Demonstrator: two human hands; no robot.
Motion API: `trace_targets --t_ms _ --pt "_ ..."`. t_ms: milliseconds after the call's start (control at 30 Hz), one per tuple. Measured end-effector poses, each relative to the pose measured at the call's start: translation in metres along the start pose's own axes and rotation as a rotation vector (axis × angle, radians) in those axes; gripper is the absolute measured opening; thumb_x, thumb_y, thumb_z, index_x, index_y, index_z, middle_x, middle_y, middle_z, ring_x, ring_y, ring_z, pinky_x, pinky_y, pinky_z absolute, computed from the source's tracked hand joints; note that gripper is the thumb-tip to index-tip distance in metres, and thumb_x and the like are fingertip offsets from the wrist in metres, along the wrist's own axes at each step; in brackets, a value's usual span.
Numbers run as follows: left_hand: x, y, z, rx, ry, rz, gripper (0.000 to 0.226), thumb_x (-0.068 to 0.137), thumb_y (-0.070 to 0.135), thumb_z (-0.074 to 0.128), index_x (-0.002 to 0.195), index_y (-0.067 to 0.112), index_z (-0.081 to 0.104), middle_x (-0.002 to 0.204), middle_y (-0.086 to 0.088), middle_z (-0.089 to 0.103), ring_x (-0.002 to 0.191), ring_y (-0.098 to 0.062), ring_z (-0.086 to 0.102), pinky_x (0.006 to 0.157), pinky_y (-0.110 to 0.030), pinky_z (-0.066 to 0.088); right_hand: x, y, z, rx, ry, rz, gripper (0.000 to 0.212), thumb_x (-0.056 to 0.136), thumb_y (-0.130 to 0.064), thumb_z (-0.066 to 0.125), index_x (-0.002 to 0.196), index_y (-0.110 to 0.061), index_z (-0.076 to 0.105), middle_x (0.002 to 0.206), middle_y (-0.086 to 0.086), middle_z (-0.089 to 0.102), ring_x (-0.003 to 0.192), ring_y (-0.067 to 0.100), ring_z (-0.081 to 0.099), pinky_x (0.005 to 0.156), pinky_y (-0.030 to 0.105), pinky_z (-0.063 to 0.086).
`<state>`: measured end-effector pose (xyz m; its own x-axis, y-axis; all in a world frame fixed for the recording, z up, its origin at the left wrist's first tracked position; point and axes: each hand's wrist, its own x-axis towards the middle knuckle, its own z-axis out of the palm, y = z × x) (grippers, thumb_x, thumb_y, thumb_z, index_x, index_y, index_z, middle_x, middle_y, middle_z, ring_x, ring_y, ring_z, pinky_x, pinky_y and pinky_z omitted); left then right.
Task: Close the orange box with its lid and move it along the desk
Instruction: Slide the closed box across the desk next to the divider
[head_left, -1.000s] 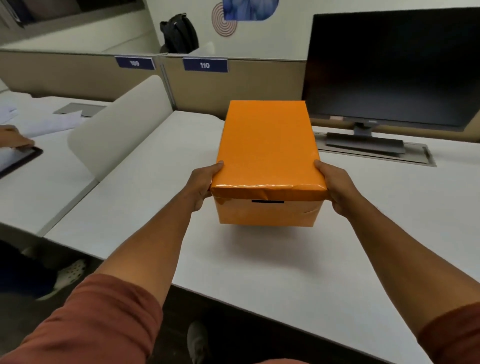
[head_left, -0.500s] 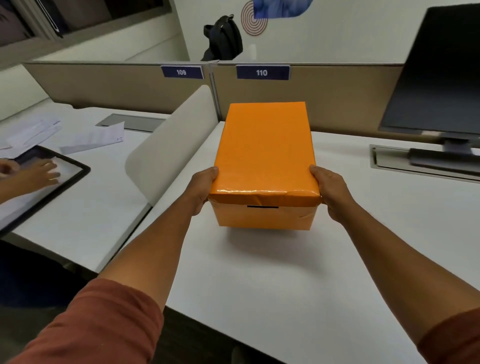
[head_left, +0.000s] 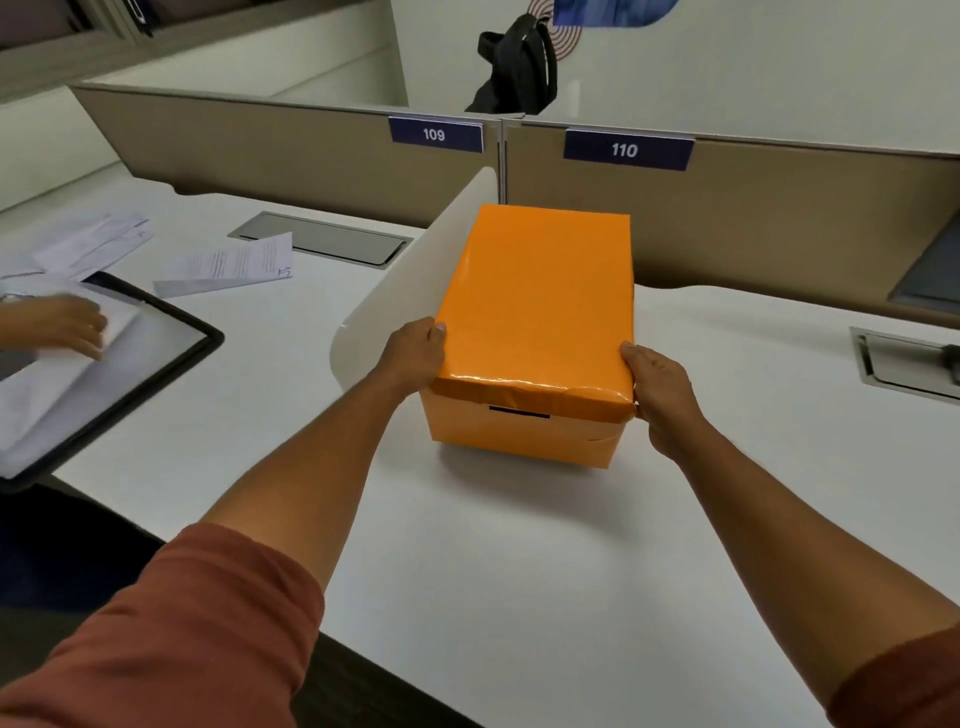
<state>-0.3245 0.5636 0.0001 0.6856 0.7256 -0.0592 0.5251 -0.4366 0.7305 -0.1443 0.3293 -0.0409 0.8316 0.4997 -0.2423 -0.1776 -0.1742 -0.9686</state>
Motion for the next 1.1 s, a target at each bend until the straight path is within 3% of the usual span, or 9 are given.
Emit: trace_targets --t_ms 167,233,333,433,500,533,600,767,1100 --pt "0.008 -0.008 0.001 0.17 0.117 0.093 0.031 0.104 0.022 0.037 0.117 0.003 0.058 0.119 -0.021 0.063 0.109 -0.038 0.058 0.082 -0.035 0.041 0.004 0.009 0.015 -0.002 0.001 0.017 0.013 0.094 -0.05 0.052 0.089 -0.04 0.057 0.093 -0.014 0.065 0.085 0.013 0.066 0.059 0.027 0.05" --pt "0.007 -0.008 0.005 0.247 0.093 0.194 0.036 0.102 0.021 0.042 0.131 0.003 0.053 0.136 -0.019 0.056 0.127 -0.039 0.048 0.098 -0.04 0.039 0.004 0.012 0.022 -0.013 -0.015 0.007 0.013 0.095 -0.05 0.052 0.091 -0.039 0.058 0.095 -0.013 0.066 0.086 0.014 0.067 0.059 0.026 0.051" --pt "0.005 0.0 0.018 0.315 -0.032 0.278 0.05 0.103 0.029 0.043 0.148 0.008 0.038 0.157 -0.012 0.034 0.148 -0.032 0.022 0.119 -0.042 0.02 0.003 0.012 0.032 -0.011 -0.029 -0.007 0.015 0.095 -0.05 0.051 0.092 -0.038 0.06 0.098 -0.01 0.068 0.087 0.014 0.067 0.06 0.026 0.052" --pt "0.002 0.01 0.029 0.34 -0.094 0.34 0.053 0.103 0.035 0.042 0.15 0.011 0.035 0.16 -0.009 0.029 0.15 -0.03 0.015 0.12 -0.046 0.018 0.001 0.015 0.041 -0.009 -0.055 -0.024 0.033 0.094 -0.053 0.05 0.117 -0.031 0.06 0.123 0.001 0.065 0.101 0.02 0.067 0.072 0.035 0.057" --pt "-0.001 0.016 0.033 0.359 -0.11 0.364 0.053 0.103 0.036 0.042 0.15 0.012 0.036 0.16 -0.008 0.028 0.15 -0.03 0.014 0.119 -0.049 0.019 0.0 0.013 0.047 -0.04 -0.064 -0.007 0.065 0.094 -0.055 0.049 0.15 -0.024 0.033 0.149 0.004 0.047 0.123 0.03 0.057 0.087 0.044 0.055" --pt "-0.002 0.017 0.033 0.369 -0.114 0.367 0.053 0.103 0.037 0.042 0.15 0.012 0.036 0.161 -0.008 0.028 0.15 -0.03 0.014 0.119 -0.049 0.019 -0.003 0.012 0.049 -0.048 -0.08 -0.01 0.072 0.094 -0.055 0.048 0.154 -0.027 0.021 0.154 0.003 0.04 0.128 0.031 0.052 0.087 0.043 0.054" --pt "-0.004 0.017 0.033 0.387 -0.111 0.361 0.053 0.102 0.038 0.042 0.149 0.012 0.038 0.16 -0.008 0.029 0.15 -0.031 0.014 0.119 -0.049 0.019 -0.005 0.009 0.055 -0.061 -0.135 -0.05 0.069 0.095 -0.055 0.047 0.154 -0.033 0.018 0.15 -0.002 0.041 0.125 0.029 0.052 0.081 0.036 0.055" --pt "-0.008 0.009 0.028 0.452 -0.111 0.342 0.054 0.102 0.039 0.041 0.149 0.013 0.037 0.161 -0.008 0.026 0.15 -0.033 0.012 0.119 -0.051 0.017 -0.003 0.003 0.064 -0.116 -0.161 -0.004 0.066 0.097 -0.053 0.044 0.154 -0.035 0.015 0.155 0.003 0.037 0.133 0.035 0.046 0.104 0.057 0.044" --pt "-0.012 0.002 0.028 0.515 -0.075 0.292 0.052 0.104 0.039 0.031 0.152 0.018 0.03 0.164 -0.004 0.018 0.151 -0.029 0.007 0.121 -0.05 0.009 -0.008 -0.01 0.07 -0.298 -0.255 0.043 0.071 0.096 -0.058 0.037 0.155 -0.037 0.002 0.159 0.007 0.029 0.138 0.039 0.039 0.104 0.064 0.04"
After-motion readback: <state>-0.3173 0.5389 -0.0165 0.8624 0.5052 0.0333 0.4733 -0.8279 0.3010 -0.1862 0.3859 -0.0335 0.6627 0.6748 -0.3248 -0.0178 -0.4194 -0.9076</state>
